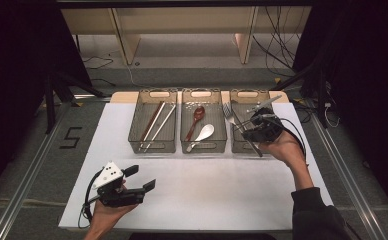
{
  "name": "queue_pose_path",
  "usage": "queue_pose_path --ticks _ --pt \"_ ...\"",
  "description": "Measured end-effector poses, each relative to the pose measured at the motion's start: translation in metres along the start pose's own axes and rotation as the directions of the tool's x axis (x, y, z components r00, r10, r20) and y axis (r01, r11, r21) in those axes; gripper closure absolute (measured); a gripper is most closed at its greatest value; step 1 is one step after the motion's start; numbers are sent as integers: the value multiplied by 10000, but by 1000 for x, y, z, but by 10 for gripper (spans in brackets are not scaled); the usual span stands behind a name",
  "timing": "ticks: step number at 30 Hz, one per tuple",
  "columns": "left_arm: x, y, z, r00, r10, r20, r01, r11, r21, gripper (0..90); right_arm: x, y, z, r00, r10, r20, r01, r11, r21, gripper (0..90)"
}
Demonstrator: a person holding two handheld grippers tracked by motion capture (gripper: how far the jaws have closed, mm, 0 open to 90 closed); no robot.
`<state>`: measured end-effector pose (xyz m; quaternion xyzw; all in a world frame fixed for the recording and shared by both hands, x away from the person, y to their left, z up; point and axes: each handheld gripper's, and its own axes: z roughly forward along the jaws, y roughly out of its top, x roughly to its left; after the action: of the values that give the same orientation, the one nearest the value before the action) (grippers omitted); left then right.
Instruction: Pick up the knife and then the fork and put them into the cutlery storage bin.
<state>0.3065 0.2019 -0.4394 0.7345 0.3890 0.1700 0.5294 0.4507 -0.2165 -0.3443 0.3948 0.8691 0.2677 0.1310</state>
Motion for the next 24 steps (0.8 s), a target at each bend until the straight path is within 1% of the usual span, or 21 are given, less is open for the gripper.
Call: queue_pose_path --ticks 7,11,13,18,24 --pt "0 0 0 10000 -12 1 12 10000 -1 186 -23 11 3 9974 485 529 -488 9988 32 839" --pt "0 0 0 10000 17 4 -17 10000 -5 186 -34 14 10 9931 813 846 -820 9966 54 839" --pt "0 0 0 10000 8 6 -8 10000 -9 186 -39 13 13 9912 968 903 -979 9952 82 839" --pt "0 0 0 10000 9 8 -9 10000 -6 186 -48 13 17 9854 1297 1107 -1309 9914 30 839" --pt "0 0 0 10000 12 11 -12 10000 -9 186 -57 13 21 9792 1556 1303 -1563 9877 -52 839"
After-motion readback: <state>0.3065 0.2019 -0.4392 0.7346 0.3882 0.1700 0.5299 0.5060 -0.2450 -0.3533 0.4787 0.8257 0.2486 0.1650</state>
